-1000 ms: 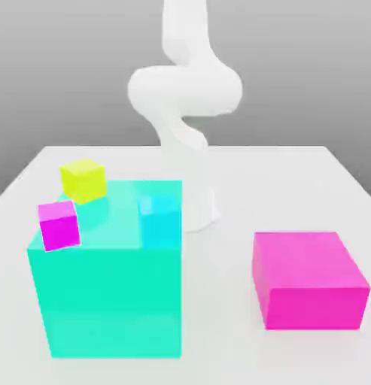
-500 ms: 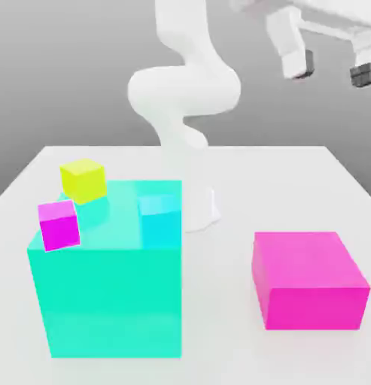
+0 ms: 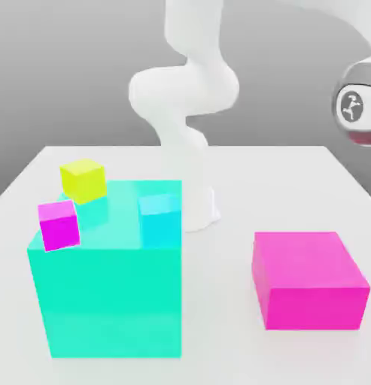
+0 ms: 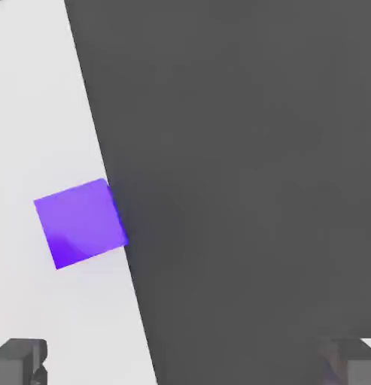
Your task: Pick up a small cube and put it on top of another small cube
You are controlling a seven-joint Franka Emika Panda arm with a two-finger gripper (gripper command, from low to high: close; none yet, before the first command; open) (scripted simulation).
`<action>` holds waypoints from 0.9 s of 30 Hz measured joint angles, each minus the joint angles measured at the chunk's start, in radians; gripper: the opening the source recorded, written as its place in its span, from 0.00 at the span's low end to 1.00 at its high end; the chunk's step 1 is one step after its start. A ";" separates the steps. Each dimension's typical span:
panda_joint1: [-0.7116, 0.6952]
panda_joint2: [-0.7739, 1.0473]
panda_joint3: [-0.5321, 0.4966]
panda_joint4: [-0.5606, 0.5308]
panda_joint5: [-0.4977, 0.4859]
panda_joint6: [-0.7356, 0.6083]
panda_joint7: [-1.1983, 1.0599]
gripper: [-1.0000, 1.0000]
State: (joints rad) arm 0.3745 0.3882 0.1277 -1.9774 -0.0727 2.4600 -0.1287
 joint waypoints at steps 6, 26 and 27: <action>0.048 0.220 0.016 0.058 -0.069 0.063 -0.087 0.50; -0.032 -0.086 -0.066 -0.073 0.045 -0.110 0.109 0.00; -0.042 -0.122 -0.080 -0.090 0.053 -0.129 0.144 0.00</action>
State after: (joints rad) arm 0.3329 0.2659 0.0478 -2.0677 -0.0193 2.3314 0.0149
